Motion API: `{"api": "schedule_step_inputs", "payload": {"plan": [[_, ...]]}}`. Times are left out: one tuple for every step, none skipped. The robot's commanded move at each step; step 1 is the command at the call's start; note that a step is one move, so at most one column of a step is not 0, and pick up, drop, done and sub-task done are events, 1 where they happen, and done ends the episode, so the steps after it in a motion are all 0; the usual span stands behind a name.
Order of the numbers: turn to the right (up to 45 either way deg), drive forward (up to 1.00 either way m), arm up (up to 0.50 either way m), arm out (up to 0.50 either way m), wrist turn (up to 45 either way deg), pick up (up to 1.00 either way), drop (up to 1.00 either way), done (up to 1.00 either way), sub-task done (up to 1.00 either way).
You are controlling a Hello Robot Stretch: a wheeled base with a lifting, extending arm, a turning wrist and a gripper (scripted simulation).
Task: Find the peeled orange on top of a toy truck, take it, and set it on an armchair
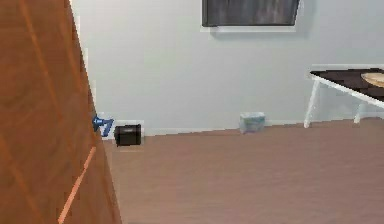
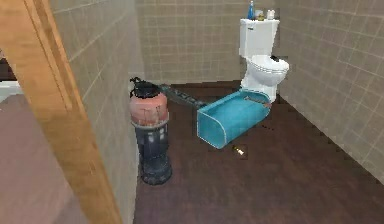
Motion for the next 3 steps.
{"api": "schedule_step_inputs", "payload": {"plan": [[0.0,0.80,0.00,0.00,0.0,0.00,0.00,0.00,0.00],[-24.0,0.00,0.00,0.00,0.0,0.00,0.00,0.00,0.00],[0.0,1.00,0.00,0.00,0.0,0.00,0.00,0.00,0.00]]}}
